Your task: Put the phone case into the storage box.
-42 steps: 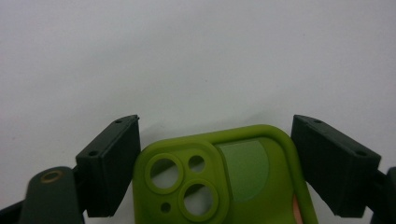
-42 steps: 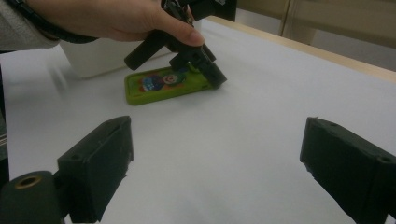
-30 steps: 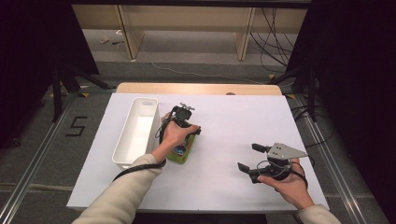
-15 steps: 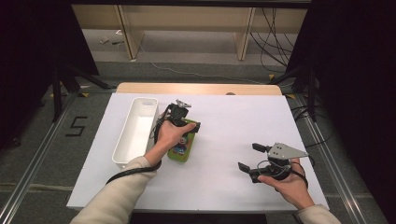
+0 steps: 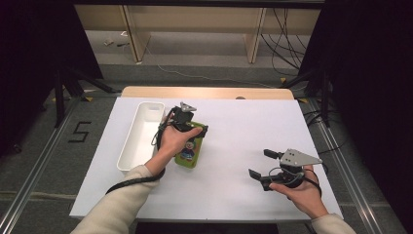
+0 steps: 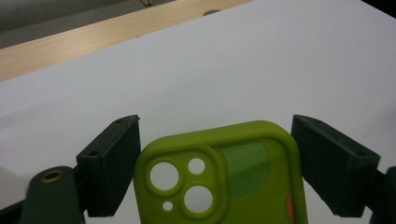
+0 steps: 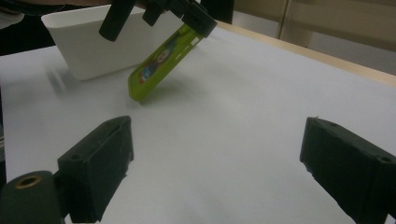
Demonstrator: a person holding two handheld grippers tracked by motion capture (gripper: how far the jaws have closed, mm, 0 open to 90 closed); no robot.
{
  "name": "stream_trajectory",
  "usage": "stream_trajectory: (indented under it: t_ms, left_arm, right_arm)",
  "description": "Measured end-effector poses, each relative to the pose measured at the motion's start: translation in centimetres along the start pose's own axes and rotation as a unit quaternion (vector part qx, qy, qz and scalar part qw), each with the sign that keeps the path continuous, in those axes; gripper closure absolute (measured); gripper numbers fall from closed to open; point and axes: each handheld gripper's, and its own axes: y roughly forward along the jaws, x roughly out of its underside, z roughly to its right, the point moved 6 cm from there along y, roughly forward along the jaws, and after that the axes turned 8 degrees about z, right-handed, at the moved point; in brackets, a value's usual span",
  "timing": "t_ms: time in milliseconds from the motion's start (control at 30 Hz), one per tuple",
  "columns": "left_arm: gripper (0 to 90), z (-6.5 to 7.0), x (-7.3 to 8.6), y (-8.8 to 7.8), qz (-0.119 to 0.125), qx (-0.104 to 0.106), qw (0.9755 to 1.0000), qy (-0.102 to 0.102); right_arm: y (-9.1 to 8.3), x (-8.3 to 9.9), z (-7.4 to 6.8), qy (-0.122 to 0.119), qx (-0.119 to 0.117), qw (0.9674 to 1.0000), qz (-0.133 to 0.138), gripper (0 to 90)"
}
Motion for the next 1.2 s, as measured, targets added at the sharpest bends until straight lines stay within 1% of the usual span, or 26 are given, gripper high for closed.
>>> stream_trajectory:
  t_ms: [100, 300, 533, 967, 1200]
  left_arm:
    - [17.4, 0.0, -0.5, -0.4, 0.009, -0.002, 1.0, 0.001]
    - [17.4, 0.0, -1.2, -1.0, 0.026, -0.011, 0.9996, 0.008]
    - [17.4, -0.3, -1.5, -1.5, 0.028, -0.017, 0.9995, 0.006]
    - [17.4, -0.5, -2.4, -2.1, 0.048, -0.023, 0.9986, 0.0]
    - [17.4, -0.6, -2.8, -2.5, 0.055, -0.027, 0.9981, 0.003]
  right_arm:
    - [0.0, 0.0, 0.0, -0.001, 0.0, 1.0, 0.001, 10.7]
    - [0.0, 0.0, 0.0, -0.001, -0.001, 1.0, 0.001, 10.7]
    - [0.0, -0.1, 0.0, -0.001, 0.0, 1.0, 0.003, 10.7]
    - [-0.1, -0.1, 0.0, 0.0, -0.001, 1.0, 0.003, 10.7]
    - [-0.1, -0.1, 0.0, 0.0, 0.0, 1.0, 0.006, 10.7]
